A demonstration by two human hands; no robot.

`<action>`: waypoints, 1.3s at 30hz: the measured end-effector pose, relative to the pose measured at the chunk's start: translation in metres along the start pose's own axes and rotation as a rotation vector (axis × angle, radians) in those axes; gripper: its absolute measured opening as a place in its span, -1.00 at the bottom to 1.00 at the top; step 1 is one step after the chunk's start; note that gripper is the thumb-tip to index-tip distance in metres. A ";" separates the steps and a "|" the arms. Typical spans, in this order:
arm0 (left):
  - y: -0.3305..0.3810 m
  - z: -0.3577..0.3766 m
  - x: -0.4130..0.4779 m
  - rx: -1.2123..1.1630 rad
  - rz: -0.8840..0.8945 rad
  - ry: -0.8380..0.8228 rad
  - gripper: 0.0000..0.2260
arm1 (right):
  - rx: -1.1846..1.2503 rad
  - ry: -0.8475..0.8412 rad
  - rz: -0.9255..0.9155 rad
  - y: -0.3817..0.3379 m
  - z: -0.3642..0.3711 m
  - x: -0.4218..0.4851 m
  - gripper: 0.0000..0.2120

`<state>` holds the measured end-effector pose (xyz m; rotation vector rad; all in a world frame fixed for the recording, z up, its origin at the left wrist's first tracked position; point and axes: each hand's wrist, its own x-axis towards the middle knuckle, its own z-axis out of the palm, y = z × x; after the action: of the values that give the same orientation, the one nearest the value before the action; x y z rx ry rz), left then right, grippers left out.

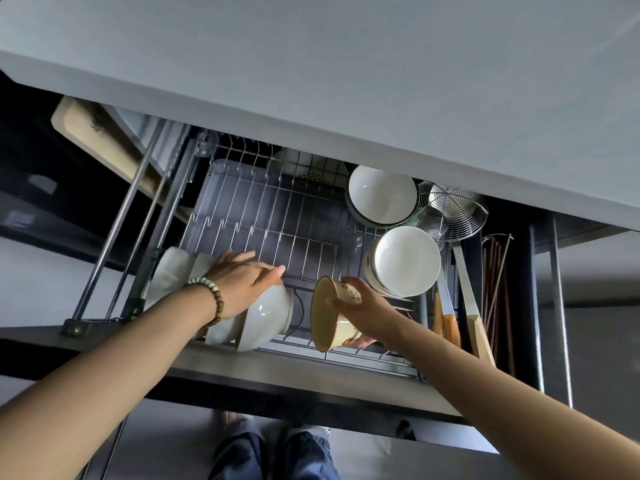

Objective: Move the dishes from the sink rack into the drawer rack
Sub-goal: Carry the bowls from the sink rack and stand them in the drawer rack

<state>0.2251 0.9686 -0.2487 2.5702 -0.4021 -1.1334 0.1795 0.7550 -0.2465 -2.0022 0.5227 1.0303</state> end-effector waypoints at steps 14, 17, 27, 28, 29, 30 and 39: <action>-0.034 0.003 0.009 -0.156 0.111 0.077 -0.19 | -0.211 -0.017 0.103 -0.020 0.033 0.023 -0.46; -0.034 0.005 0.009 -0.218 0.118 0.097 -0.20 | -0.229 -0.007 0.122 -0.024 0.044 0.031 -0.42; -0.034 0.005 0.010 -0.292 0.106 0.075 -0.21 | -0.073 -0.012 0.153 -0.014 0.055 0.042 -0.41; -0.034 0.005 0.010 -0.293 0.103 0.076 -0.21 | -0.083 -0.016 0.152 -0.014 0.054 0.042 -0.40; -0.034 0.005 0.010 -0.299 0.099 0.078 -0.21 | -0.096 -0.030 0.153 -0.014 0.053 0.042 -0.38; -0.033 0.004 0.009 -0.300 0.095 0.080 -0.23 | -0.115 -0.045 0.147 -0.014 0.051 0.041 -0.36; 0.006 -0.008 0.016 -0.355 0.082 0.160 -0.31 | 0.058 0.184 -0.279 -0.003 -0.019 -0.003 -0.93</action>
<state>0.2408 0.9582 -0.2514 2.2886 -0.2406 -0.8725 0.1895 0.7415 -0.2361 -2.0593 0.3510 0.6584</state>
